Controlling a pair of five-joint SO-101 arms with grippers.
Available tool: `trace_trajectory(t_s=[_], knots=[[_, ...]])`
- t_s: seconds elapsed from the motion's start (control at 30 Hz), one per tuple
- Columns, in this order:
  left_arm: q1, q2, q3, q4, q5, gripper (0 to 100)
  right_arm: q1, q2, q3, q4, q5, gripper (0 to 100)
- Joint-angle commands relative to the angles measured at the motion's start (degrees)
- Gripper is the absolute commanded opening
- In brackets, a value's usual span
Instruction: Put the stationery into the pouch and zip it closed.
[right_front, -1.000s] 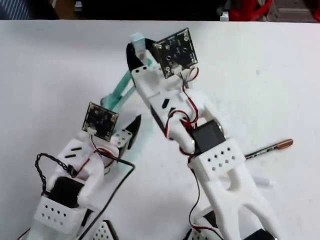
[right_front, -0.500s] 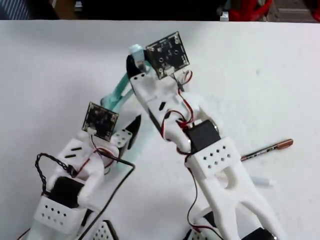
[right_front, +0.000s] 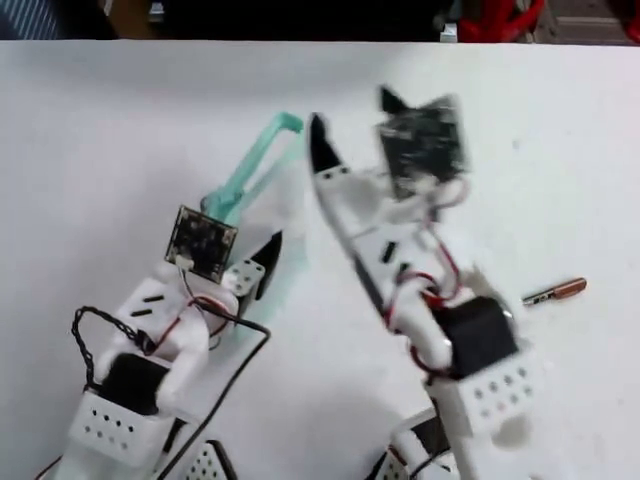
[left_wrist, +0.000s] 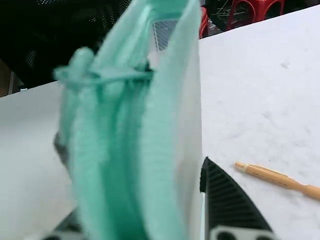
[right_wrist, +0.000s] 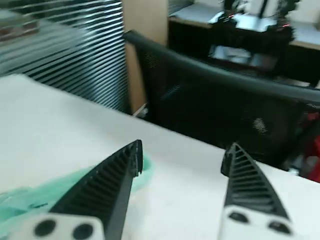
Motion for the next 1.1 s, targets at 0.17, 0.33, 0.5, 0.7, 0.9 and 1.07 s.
trace_trajectory(t_s=[0.17,0.33,0.5,0.7,0.9,1.07], knots=[[0.31,-0.92,-0.26,-1.93,0.18,18,9.98,-3.21,-1.93,10.15,0.0,23.7],[-3.3,-9.27,-1.14,3.43,0.7,18,14.99,-2.68,4.13,12.79,0.09,23.7],[0.92,-20.35,6.33,1.14,-2.29,18,17.45,1.45,18.64,9.45,9.49,18.7],[0.4,-25.27,8.88,1.05,-1.32,18,13.76,16.57,20.92,8.31,19.52,12.6],[0.4,-25.27,8.62,1.85,-1.32,18,13.49,36.97,13.19,9.1,19.96,20.6],[0.4,-25.27,8.7,1.76,-1.32,18,13.85,46.29,7.65,9.8,20.04,19.2]])
